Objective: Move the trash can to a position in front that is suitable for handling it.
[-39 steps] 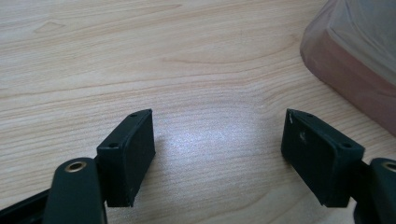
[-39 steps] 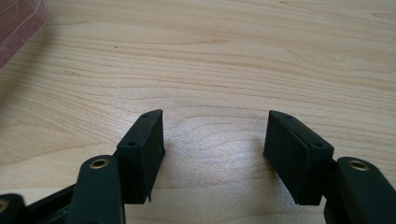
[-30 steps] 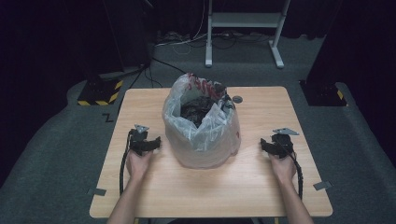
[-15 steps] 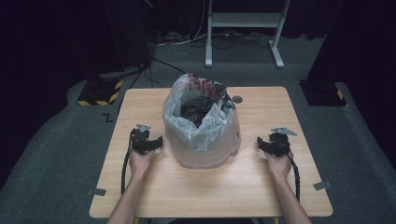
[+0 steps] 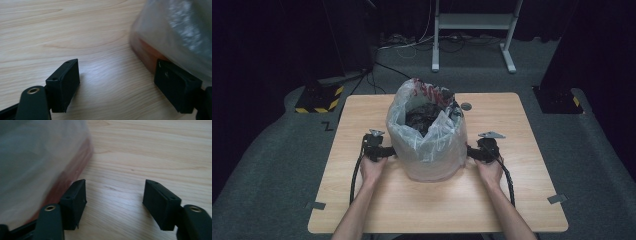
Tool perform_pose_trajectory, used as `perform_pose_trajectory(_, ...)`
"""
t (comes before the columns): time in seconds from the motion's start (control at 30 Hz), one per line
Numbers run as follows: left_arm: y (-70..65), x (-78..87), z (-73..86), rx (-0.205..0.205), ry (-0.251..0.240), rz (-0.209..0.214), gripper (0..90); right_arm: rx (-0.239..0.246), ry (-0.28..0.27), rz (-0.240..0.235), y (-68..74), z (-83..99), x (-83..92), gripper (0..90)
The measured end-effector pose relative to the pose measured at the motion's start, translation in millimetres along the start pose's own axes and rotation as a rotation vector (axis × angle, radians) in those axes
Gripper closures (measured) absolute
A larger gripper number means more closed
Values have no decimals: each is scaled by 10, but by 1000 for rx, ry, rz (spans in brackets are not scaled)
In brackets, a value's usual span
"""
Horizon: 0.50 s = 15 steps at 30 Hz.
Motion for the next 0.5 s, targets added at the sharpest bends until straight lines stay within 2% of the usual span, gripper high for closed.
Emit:
perform_pose_trajectory(0.13, -131, -16, -58, -9, -5, 14, 213, 26, 20, -18, 173, -94, -74, 343)
perform_pose_trajectory(0.33, -181, -37, -87, -4, -4, 8, 243, 39, 25, -50, 385, -192, -200, 353)
perform_pose_trajectory(0.37, -181, -37, -87, -4, -4, 8, 251, 43, 23, -45, 409, -204, -213, 388)
perform_pose_trajectory(0.43, -181, -31, -87, -7, -3, 4, 260, 51, 20, -27, 428, -217, -226, 401)
perform_pose_trajectory(0.5, -170, -20, -81, -13, 2, 3, 261, 50, 22, -33, 435, -217, -228, 407)
Point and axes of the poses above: each handheld gripper's, and its own axes: x roughly backward along the jaws, z roughly out of its underside, y roughly to its left, the point moved 8 cm from there along -x, roughly forward along the jaws, and after that the axes turned 9 degrees about y, right-handed, at the moved point
